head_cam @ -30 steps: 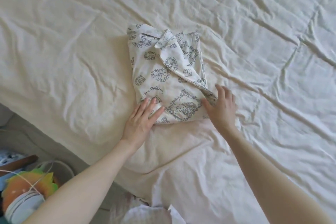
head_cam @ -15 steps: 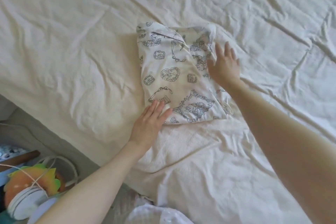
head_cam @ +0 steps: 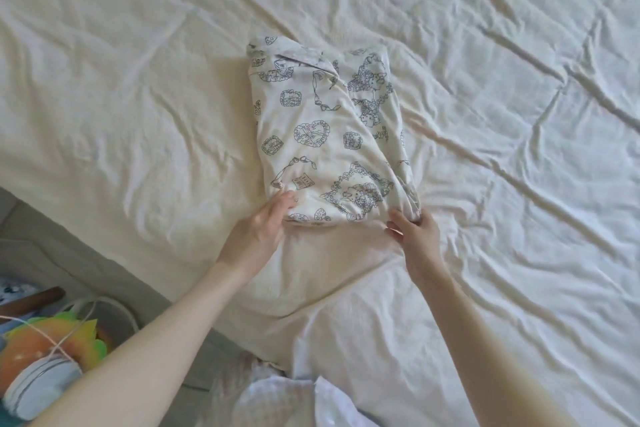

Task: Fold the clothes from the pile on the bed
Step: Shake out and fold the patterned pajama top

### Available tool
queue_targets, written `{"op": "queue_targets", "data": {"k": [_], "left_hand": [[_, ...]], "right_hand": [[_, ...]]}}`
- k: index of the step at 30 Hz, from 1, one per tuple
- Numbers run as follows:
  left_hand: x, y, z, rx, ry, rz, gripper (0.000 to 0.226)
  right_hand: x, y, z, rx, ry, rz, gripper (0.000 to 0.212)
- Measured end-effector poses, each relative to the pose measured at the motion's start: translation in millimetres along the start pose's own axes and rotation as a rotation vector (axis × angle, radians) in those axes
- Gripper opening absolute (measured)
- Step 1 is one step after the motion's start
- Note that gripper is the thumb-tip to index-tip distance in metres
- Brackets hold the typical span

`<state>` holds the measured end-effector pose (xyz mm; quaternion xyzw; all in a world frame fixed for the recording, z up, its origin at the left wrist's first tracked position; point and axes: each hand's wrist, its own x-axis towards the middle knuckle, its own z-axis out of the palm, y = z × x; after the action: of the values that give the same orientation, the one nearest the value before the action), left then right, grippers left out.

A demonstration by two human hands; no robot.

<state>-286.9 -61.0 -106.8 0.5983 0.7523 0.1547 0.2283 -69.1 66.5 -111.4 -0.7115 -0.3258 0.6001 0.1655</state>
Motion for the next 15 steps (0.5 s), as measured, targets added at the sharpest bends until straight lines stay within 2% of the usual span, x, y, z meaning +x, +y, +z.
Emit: {"op": "queue_targets", "data": {"k": [3, 6, 9, 12, 15], "left_hand": [[-12, 1, -11, -0.103, -0.072, -0.137, 0.044], [-34, 2, -21, -0.184, -0.217, -0.269, 0.037], [-55, 5, -34, -0.396, -0.306, -0.341, 0.031], [-57, 7, -52, -0.558, -0.283, -0.391, 0.036], [-31, -2, -67, -0.711, -0.130, -0.512, 0.034]], "right_hand": [[-17, 3, -11, 0.127, 0.024, 0.104, 0.012], [-40, 6, -32, -0.052, -0.076, 0.243, 0.006], [-66, 6, -58, -0.161, -0.175, 0.404, 0.005], [-77, -12, -65, -0.194, -0.198, 0.372, 0.008], [-65, -51, -41, -0.151, -0.157, 0.227, 0.009]]}}
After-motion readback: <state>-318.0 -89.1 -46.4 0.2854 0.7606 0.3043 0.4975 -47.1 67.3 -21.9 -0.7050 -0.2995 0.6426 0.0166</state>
